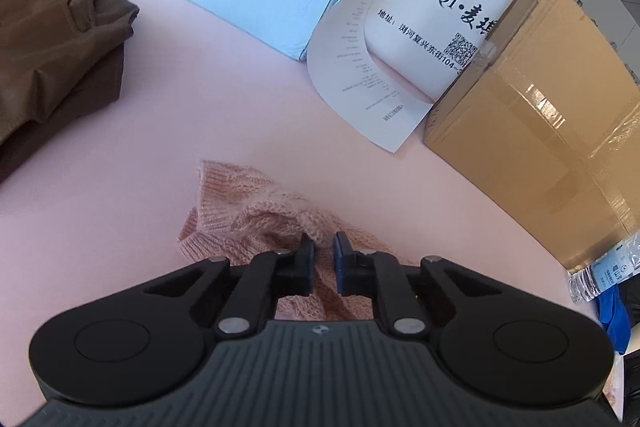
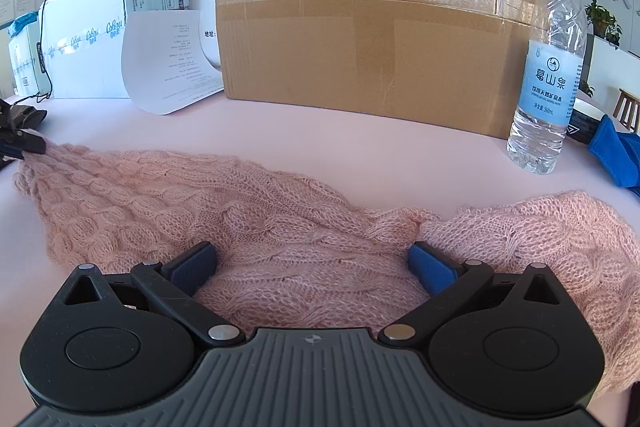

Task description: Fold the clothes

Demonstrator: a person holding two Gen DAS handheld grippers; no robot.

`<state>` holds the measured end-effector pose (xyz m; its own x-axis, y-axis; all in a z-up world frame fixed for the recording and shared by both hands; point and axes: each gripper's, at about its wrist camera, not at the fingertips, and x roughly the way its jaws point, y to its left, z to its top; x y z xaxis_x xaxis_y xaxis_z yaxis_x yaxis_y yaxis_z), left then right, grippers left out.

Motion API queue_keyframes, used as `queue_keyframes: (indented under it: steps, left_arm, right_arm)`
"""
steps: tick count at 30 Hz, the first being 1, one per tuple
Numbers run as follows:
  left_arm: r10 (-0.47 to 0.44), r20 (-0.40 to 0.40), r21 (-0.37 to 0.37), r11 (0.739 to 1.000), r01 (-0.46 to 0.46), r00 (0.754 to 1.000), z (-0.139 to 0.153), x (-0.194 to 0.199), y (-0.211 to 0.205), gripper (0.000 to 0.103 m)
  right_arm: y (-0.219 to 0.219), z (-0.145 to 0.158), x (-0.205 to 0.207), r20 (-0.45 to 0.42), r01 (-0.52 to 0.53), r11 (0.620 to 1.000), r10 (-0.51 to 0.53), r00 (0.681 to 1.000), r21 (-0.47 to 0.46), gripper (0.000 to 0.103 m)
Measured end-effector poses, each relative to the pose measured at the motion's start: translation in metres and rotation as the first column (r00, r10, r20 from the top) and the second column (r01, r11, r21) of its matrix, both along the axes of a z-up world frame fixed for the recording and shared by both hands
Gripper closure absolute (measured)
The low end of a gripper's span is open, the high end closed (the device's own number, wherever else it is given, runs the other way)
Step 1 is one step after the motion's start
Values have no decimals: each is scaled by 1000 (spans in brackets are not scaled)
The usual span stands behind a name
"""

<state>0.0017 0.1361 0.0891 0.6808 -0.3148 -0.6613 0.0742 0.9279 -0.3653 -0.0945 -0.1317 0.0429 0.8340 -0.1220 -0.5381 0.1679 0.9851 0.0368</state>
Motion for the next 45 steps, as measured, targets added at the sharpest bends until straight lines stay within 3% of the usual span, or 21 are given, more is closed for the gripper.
queue_keyframes:
  steps: [3, 6, 9, 12, 13, 15, 16, 18, 19, 20, 23, 25, 29, 30, 32, 34, 39, 45]
  left_arm:
    - [-16, 18, 48, 999, 15, 1000, 0, -10, 1, 94]
    - [-27, -20, 89, 996, 29, 999, -12, -4, 4, 90]
    - [-21, -44, 33, 999, 22, 999, -32, 10, 16, 86]
    - [-32, -43, -24, 999, 31, 999, -34, 12, 24, 79]
    - [-29, -41, -35, 999, 28, 999, -32, 11, 26, 69]
    - [12, -16, -23, 1000, -12, 1000, -23, 3, 29, 33]
    - [58, 41, -17, 998, -58, 997, -14, -7, 30, 11]
    - [132, 182, -25, 991, -129, 974, 6, -31, 29, 10]
    - [108, 254, -20, 994, -106, 961, 16, -43, 27, 5]
    - [53, 305, 6, 998, -58, 951, 27, -53, 21, 0]
    - [-121, 316, 43, 993, 113, 941, 47, -67, -5, 0]
    - [-227, 279, 24, 973, 230, 933, 49, -67, -30, 0]
    - [-436, 113, -20, 898, 441, 893, 29, -56, -108, 0]
    - [-468, 67, -25, 882, 470, 881, 22, -54, -126, 0]
    - [-555, -17, -58, 831, 553, 832, 5, -52, -167, 0]
    - [-602, -57, -53, 799, 600, 797, -7, -54, -196, 0]
    - [-636, -83, 25, 769, 639, 768, -37, -49, -226, 0]
    - [-697, -6, 15, 717, 697, 717, -47, -49, -215, 0]
  right_arm:
    - [-1, 0, 0, -1, -1, 1000, 1, 1000, -1, 0]
    - [-2, 0, 0, -1, -2, 1000, 2, 1000, -2, 0]
    - [-2, 0, 0, 1, -3, 1000, 3, 1000, 1, 0]
    - [-4, 1, -2, 12, -4, 1000, 4, 1000, 14, 0]
    - [-6, 2, -6, 31, -5, 1000, 4, 999, 31, 0]
    - [-11, 6, -13, 73, -10, 998, 5, 997, 65, 0]
    - [-15, 11, -22, 108, 0, 994, -12, 994, 110, 0]
    - [-26, 24, -42, 177, 7, 976, -47, 983, 216, 0]
    - [-33, 30, -51, 199, -2, 960, -56, 978, 282, 0]
    - [-41, 36, -61, 218, -14, 938, -66, 974, 347, 0]
    - [-63, 38, -91, 250, -10, 846, -146, 957, 533, 0]
    - [-73, 37, -111, 250, 1, 773, -206, 946, 634, 0]
    - [-69, 38, -132, 212, 100, 774, -292, 933, 626, 0]
    - [-71, 36, -140, 182, 162, 755, -351, 919, 636, 0]
    - [-78, 28, -148, 148, 204, 701, -406, 902, 683, 0]
    - [-89, 19, -156, 104, 242, 632, -459, 883, 736, 0]
    - [-108, 2, -165, -19, 384, 496, -593, 805, 779, 0]
    - [-118, -3, -145, -38, 419, 510, -600, 799, 751, 0]
